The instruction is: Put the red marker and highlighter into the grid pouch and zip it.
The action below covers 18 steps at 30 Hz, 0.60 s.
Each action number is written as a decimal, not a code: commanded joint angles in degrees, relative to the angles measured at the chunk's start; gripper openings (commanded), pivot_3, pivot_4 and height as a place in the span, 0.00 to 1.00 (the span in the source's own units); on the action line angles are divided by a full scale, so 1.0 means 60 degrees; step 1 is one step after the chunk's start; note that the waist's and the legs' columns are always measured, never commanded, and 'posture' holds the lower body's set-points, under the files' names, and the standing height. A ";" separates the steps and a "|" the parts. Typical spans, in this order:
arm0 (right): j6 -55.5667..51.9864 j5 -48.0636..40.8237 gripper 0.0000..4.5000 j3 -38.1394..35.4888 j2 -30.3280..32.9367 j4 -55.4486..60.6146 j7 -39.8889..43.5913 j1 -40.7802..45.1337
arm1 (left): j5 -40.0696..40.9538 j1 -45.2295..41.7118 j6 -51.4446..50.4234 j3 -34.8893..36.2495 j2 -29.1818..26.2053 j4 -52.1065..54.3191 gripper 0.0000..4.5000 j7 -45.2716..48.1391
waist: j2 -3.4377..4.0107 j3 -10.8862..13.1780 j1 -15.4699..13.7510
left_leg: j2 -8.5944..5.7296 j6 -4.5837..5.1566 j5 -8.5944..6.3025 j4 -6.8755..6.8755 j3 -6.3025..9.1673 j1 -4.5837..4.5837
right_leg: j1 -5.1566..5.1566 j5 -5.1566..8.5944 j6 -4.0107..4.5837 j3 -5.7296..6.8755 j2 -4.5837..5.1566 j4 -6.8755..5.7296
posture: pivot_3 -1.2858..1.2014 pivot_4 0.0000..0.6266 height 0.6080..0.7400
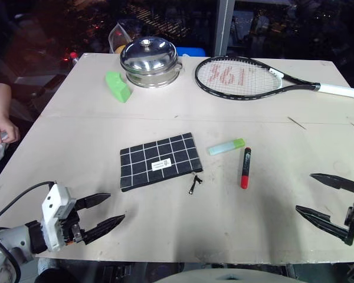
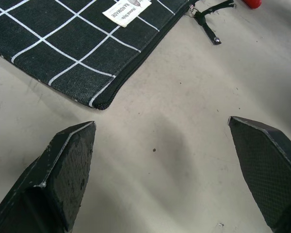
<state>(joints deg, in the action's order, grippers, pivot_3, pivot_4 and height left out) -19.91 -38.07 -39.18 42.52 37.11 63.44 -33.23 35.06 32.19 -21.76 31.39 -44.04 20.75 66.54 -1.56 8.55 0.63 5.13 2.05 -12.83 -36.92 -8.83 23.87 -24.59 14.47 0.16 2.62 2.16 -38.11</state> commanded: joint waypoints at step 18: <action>0.0903 -0.0399 1.00 0.1677 -0.0482 0.1540 -0.0383 0.0298 | -0.6585 -0.3406 0.9391 -0.2472 -0.1140 -0.4316 0.99 -0.3317 | -0.0010 -0.0025 -0.0205 | -0.0008 -0.0003 -0.0002 0.0016 0.0036 -0.0002 | 0.0024 -0.0030 0.0048 0.0024 -0.0004 0.0025 | 0.52 0.24 1.00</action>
<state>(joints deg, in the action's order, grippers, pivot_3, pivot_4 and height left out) -16.58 -40.58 -28.78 39.90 45.61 60.38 -31.16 -1.14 13.04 27.12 18.22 -50.10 -1.85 48.41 -1.62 8.40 -0.61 5.08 2.03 -12.84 -36.83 -8.62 23.86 -24.44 14.29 0.45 2.76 2.14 -37.96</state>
